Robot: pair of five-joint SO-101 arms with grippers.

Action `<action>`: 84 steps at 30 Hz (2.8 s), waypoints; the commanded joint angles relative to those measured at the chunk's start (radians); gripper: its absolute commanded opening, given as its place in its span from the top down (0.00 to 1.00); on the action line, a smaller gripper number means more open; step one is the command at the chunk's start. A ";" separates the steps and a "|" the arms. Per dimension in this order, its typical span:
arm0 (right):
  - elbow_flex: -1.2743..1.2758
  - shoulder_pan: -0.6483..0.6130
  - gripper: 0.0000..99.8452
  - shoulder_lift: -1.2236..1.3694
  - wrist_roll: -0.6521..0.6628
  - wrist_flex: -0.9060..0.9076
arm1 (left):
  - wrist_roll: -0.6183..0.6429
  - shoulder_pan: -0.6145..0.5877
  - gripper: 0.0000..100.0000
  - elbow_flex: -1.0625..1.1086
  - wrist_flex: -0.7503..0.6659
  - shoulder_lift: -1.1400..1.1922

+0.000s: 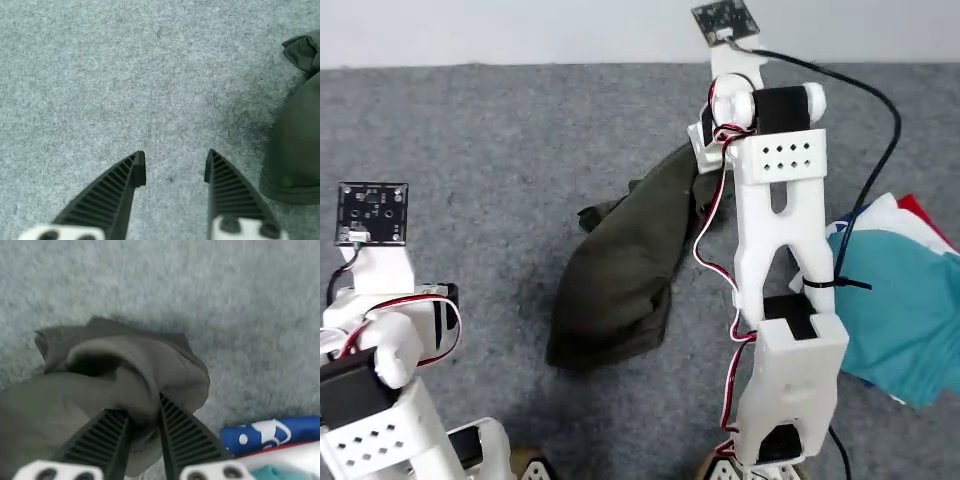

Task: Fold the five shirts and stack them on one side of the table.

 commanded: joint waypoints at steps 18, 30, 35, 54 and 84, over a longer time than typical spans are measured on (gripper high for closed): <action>1.527 0.099 0.99 -0.834 0.443 -0.051 | -0.005 -0.002 0.80 -0.005 -0.003 0.009; 1.375 0.343 0.75 -1.032 0.342 0.038 | -0.005 -0.002 0.80 -0.004 -0.005 0.009; 1.068 0.295 0.75 -0.963 0.138 -0.044 | -0.005 -0.002 0.80 -0.004 -0.005 0.009; 0.760 0.008 0.75 -0.136 -0.021 -0.395 | -0.005 -0.002 0.80 -0.004 -0.005 0.009; 0.744 -0.013 0.99 -0.239 0.058 -0.331 | -0.005 -0.002 0.80 -0.002 -0.002 0.009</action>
